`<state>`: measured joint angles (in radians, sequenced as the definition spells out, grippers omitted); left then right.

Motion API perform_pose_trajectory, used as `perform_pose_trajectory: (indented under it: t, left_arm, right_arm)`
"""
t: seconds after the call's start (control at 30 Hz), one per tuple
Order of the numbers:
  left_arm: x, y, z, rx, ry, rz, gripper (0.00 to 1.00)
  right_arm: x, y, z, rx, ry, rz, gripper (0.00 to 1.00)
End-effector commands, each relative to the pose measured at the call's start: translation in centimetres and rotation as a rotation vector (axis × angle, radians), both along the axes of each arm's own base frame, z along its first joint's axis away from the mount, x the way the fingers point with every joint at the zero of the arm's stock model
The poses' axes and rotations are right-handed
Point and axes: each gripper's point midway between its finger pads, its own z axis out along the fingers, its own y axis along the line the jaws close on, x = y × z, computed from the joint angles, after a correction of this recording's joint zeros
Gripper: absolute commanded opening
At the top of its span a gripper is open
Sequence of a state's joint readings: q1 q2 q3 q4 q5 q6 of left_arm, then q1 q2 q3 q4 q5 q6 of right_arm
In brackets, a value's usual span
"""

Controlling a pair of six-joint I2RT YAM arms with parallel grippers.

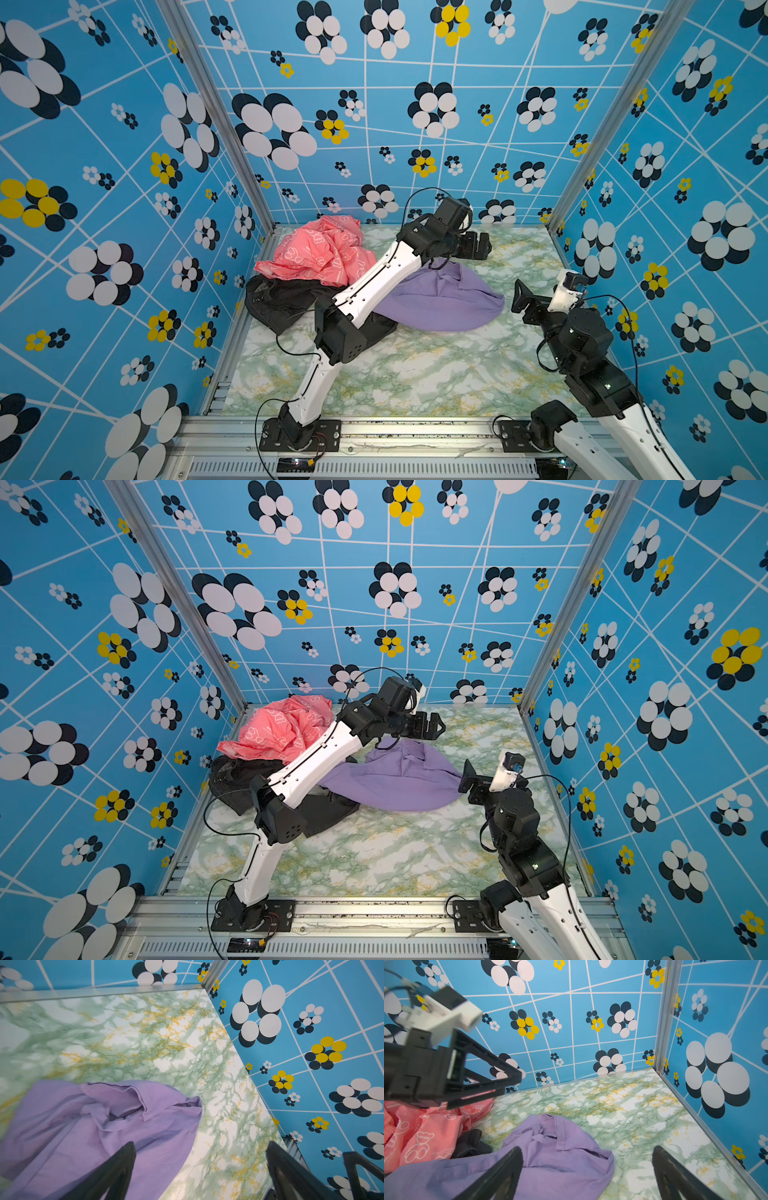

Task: Pick out a specific cloth from the pile
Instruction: 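Carry the lavender shirt away from the pile and lay it down with the left gripper, then reach the right gripper to the lavender shirt and grasp it while the left gripper withdraws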

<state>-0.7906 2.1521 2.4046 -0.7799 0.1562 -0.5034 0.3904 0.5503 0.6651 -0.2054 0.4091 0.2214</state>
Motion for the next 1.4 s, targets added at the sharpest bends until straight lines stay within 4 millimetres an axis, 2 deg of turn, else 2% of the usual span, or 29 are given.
perform_pose_trajectory:
  t: [0.0,0.07,0.23,0.3,0.4,0.5,0.6,0.7,0.87,1.1,1.37]
  left_arm:
    - [-1.0,5.8,5.5,0.016,-0.141,0.065,0.99]
    - [-1.4,8.2,5.5,-0.018,-0.157,0.106,0.99]
    - [-2.9,16.1,4.2,-0.172,-0.194,0.277,0.99]
    - [-3.8,19.6,2.3,-0.182,-0.165,0.357,0.99]
    - [-5.4,23.5,-0.8,-0.168,-0.135,0.445,0.99]
    - [-7.1,26.6,-3.3,-0.137,-0.113,0.505,0.99]
    - [-8.7,28.9,-4.8,-0.121,-0.093,0.530,0.99]
    - [-9.9,30.6,-5.3,-0.117,-0.104,0.540,0.99]
    - [-11.2,32.2,-5.1,-0.124,-0.119,0.556,0.99]
    - [-11.7,32.7,-5.4,-0.135,-0.105,0.562,0.99]
    - [-11.5,32.5,-5.8,-0.169,-0.080,0.572,0.99]
  right_arm:
    - [0.8,2.6,-0.1,0.015,0.027,0.122,0.99]
    - [1.4,4.6,-0.4,0.026,0.048,0.218,0.98]
    - [2.2,9.0,-1.9,0.026,0.143,0.432,0.94]
    - [2.2,10.5,-2.9,-0.009,0.187,0.502,0.93]
    - [1.9,13.1,-4.6,-0.111,0.246,0.612,0.92]
    - [1.1,16.0,-6.3,-0.230,0.296,0.726,0.92]
    - [0.1,18.8,-8.3,-0.359,0.339,0.826,0.92]
    - [-1.0,21.3,-10.6,-0.508,0.365,0.912,0.94]
    - [-1.9,24.2,-14.2,-0.665,0.408,0.997,0.97]
    - [-0.1,26.0,-18.2,-0.792,0.468,0.939,0.99]
    - [2.5,28.1,-20.6,-0.758,0.498,0.846,0.96]
